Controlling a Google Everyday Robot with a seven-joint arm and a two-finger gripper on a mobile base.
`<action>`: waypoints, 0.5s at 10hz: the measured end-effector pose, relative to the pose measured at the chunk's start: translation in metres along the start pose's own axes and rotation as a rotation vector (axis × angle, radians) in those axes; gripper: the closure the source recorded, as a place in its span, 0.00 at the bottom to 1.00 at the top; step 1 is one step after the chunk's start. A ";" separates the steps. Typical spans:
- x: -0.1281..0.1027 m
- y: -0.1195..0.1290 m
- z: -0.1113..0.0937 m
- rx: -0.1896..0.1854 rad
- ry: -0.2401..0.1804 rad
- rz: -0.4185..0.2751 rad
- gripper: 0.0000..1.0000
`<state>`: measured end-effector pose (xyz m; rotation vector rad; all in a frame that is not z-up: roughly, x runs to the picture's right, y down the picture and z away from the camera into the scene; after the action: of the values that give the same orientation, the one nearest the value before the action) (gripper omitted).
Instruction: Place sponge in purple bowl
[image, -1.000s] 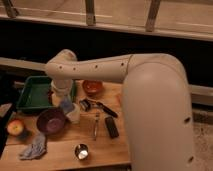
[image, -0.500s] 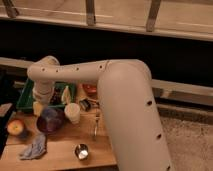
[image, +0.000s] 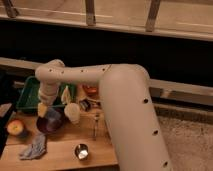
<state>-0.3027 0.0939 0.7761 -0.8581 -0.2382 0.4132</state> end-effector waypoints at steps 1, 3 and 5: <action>0.000 0.001 -0.001 -0.003 -0.004 -0.002 0.20; -0.002 0.004 -0.001 -0.006 -0.007 -0.018 0.20; -0.003 0.005 0.000 -0.006 -0.006 -0.021 0.20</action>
<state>-0.3068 0.0954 0.7719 -0.8593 -0.2539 0.3962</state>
